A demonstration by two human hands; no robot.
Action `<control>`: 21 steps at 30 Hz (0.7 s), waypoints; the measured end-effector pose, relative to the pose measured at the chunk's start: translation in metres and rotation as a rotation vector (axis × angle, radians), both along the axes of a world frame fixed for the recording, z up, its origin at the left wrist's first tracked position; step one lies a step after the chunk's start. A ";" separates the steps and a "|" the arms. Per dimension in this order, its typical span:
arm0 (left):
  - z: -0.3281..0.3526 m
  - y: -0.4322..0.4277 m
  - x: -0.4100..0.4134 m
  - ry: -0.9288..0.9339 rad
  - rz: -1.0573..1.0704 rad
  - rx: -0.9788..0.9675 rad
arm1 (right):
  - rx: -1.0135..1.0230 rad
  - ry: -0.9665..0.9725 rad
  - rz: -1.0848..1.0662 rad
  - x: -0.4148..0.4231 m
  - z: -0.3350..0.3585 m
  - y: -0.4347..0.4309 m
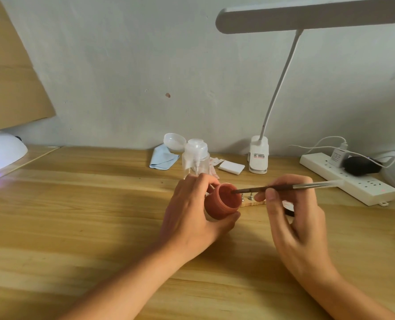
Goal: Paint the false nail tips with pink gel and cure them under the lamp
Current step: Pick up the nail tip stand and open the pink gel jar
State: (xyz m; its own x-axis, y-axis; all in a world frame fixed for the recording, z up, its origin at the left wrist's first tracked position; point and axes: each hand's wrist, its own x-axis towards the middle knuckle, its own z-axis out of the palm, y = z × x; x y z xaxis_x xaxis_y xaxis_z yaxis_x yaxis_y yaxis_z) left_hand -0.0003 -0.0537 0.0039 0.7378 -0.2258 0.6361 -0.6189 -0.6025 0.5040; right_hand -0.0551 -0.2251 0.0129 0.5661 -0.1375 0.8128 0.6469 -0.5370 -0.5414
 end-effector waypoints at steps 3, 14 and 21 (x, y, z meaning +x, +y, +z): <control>0.001 -0.001 -0.002 -0.040 -0.021 0.016 | -0.135 0.008 -0.026 -0.001 0.001 0.002; 0.003 -0.003 -0.003 -0.019 0.002 0.065 | -0.401 -0.119 -0.148 0.004 -0.004 0.000; 0.002 -0.002 -0.002 -0.010 -0.007 0.060 | -0.437 -0.131 -0.219 0.004 -0.004 -0.003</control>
State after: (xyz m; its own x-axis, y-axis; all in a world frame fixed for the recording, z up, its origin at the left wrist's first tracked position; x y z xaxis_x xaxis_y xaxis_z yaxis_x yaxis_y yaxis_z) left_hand -0.0028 -0.0559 0.0056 0.7299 -0.2688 0.6285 -0.6278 -0.6274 0.4608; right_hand -0.0510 -0.2281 0.0090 0.4512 0.1269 0.8834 0.5410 -0.8261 -0.1577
